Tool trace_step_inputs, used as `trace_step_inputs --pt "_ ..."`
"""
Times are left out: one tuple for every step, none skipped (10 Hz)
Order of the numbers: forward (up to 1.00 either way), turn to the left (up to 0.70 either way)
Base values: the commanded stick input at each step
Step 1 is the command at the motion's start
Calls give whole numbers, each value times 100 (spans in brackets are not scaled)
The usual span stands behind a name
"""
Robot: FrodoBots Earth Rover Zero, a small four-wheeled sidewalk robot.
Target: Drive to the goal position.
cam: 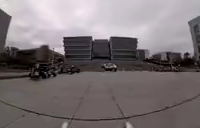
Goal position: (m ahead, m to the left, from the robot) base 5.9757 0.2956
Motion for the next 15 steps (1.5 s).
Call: trace_step_inputs --pt "70 0" --pt "70 0" --pt "70 0" --pt "70 0" --pt "70 0" --pt "70 0" --pt "70 0" --pt "70 0" --pt "70 0" --pt "70 0" --pt "70 0" --pt "70 0" --pt "70 0" --pt "70 0" --pt "70 0"
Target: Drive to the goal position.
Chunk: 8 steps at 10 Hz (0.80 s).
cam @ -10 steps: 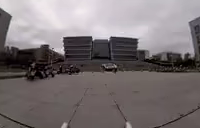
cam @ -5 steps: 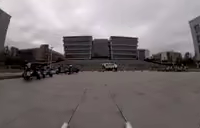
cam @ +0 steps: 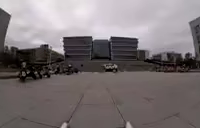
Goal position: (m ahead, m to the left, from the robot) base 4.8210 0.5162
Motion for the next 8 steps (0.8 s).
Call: trace_step_inputs --pt "70 0" --pt "70 0" --pt "70 0" --pt "70 0" --pt "70 0" --pt "70 0" --pt "70 0" --pt "70 0"
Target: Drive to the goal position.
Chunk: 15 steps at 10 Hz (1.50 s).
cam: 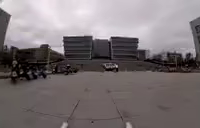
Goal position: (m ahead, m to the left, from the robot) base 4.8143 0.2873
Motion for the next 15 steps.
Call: trace_step_inputs --pt "70 0" --pt "70 0" --pt "70 0" --pt "70 0" --pt "70 0" --pt "70 0" --pt "70 0" --pt "70 0" --pt "70 0" --pt "70 0" --pt "70 0" --pt "70 0" --pt "70 0" --pt "70 0" --pt "70 0"
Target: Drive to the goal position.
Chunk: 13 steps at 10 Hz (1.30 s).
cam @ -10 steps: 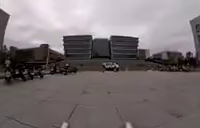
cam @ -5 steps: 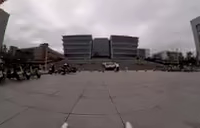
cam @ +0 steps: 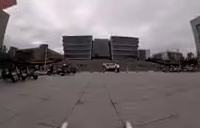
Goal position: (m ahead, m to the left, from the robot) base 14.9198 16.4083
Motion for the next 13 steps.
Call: trace_step_inputs --pt "70 0" --pt "70 0" --pt "70 0" --pt "70 0" --pt "70 0" --pt "70 0" --pt "70 0" --pt "70 0" --pt "70 0" --pt "70 0" --pt "70 0" --pt "70 0" --pt "70 0"
